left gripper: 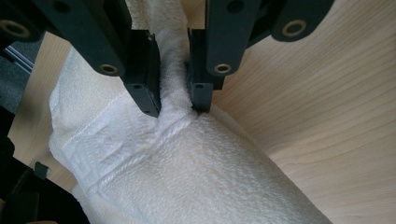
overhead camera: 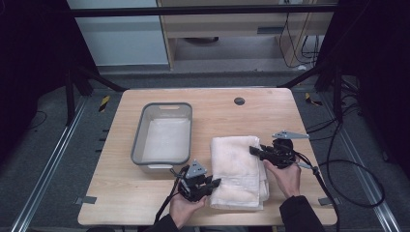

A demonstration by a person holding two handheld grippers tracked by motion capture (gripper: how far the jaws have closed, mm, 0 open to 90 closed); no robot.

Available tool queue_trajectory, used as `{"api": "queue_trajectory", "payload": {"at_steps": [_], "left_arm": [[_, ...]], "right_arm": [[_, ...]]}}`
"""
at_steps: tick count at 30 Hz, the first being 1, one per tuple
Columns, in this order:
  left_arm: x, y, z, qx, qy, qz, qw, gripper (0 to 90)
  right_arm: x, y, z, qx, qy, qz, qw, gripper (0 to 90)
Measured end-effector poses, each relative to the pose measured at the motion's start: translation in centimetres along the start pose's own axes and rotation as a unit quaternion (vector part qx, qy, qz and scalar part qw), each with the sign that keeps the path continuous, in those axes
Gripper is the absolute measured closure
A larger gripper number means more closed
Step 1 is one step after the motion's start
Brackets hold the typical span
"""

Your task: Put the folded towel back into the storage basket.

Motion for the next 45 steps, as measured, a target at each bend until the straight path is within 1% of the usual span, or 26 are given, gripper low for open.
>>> {"api": "queue_trajectory", "payload": {"at_steps": [4,6,11,15,17,18,23,24,25,26,29,30,32,33,35,36,38,42,45], "left_arm": [[-0.4,-0.1,0.5,0.001,-0.007,-0.001,1.0,75.6],[-0.5,-0.2,0.7,0.003,-0.009,-0.002,1.0,75.6],[-0.8,-0.3,1.2,0.008,-0.015,-0.003,0.9999,75.6],[-1.1,-0.3,1.7,0.014,-0.021,0.0,0.9997,75.6],[-1.2,-0.3,1.8,0.013,-0.025,0.0,0.9996,75.6],[-1.5,-0.3,2.2,0.015,-0.028,-0.001,0.9995,75.6],[-2.0,-0.3,2.8,0.016,-0.037,0.0,0.9992,75.6],[-2.2,-0.2,3.1,0.018,-0.04,0.001,0.999,75.6],[-2.2,-0.2,3.1,0.018,-0.04,0.001,0.999,75.6],[-2.5,-0.1,3.4,0.017,-0.044,0.002,0.9989,75.6],[-2.7,0.0,3.6,0.019,-0.045,0.002,0.9988,75.6],[-2.9,0.1,3.9,0.023,-0.049,0.004,0.9985,75.6],[-3.1,0.2,4.2,0.024,-0.052,0.003,0.9984,75.6],[-3.2,0.2,4.3,0.024,-0.053,0.004,0.9983,75.6],[-3.3,0.3,4.4,0.026,-0.053,0.004,0.9982,75.6],[-3.5,0.3,4.6,0.025,-0.057,0.005,0.998,75.6],[-3.6,0.4,4.7,0.025,-0.059,0.006,0.9979,75.6],[-4.0,0.5,5.3,0.025,-0.066,0.004,0.9975,75.6],[-4.3,0.6,5.7,0.029,-0.068,0.006,0.9972,75.6]], "right_arm": [[-0.3,0.2,0.5,-0.004,-0.007,-0.001,1.0,68.0],[-0.4,0.2,0.7,0.0,-0.011,0.003,0.9999,68.1],[-0.6,0.1,1.0,0.002,-0.017,0.001,0.9998,68.1],[-0.9,0.3,1.5,-0.005,-0.023,-0.002,0.9997,68.1],[-0.9,0.3,1.7,-0.005,-0.025,-0.002,0.9997,68.1],[-1.1,0.4,2.1,-0.007,-0.03,-0.002,0.9995,68.1],[-1.3,0.7,3.0,-0.011,-0.04,-0.003,0.9991,68.1],[-1.4,0.8,3.5,-0.016,-0.044,-0.006,0.9989,68.1],[-1.4,0.9,3.7,-0.018,-0.046,-0.006,0.9988,68.1],[-1.4,1.0,3.9,-0.018,-0.047,-0.006,0.9987,68.1],[-1.4,1.1,4.3,-0.022,-0.051,-0.007,0.9984,68.1],[-1.5,1.2,4.6,-0.023,-0.053,-0.007,0.9983,68.1],[-1.5,1.4,4.9,-0.027,-0.056,-0.01,0.998,68.1],[-1.5,1.5,5.1,-0.025,-0.057,-0.009,0.998,68.1],[-1.5,1.5,5.3,-0.028,-0.059,-0.011,0.9978,68.1],[-1.5,1.7,5.7,-0.034,-0.06,-0.014,0.9975,68.1],[-1.5,1.8,5.8,-0.034,-0.06,-0.014,0.9975,68.1],[-1.6,1.9,6.7,-0.037,-0.07,-0.015,0.9968,68.1],[-1.7,2.0,7.0,-0.037,-0.073,-0.015,0.9965,68.1]]}}
Point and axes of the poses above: each handheld gripper's, and its own axes: x roughly forward along the jaws, z roughly out of its top, y roughly to its left, the point moved 9 cm from there along x, roughly forward along the jaws, and after that the axes turned 6 degrees about -x, right-handed, at the moved point
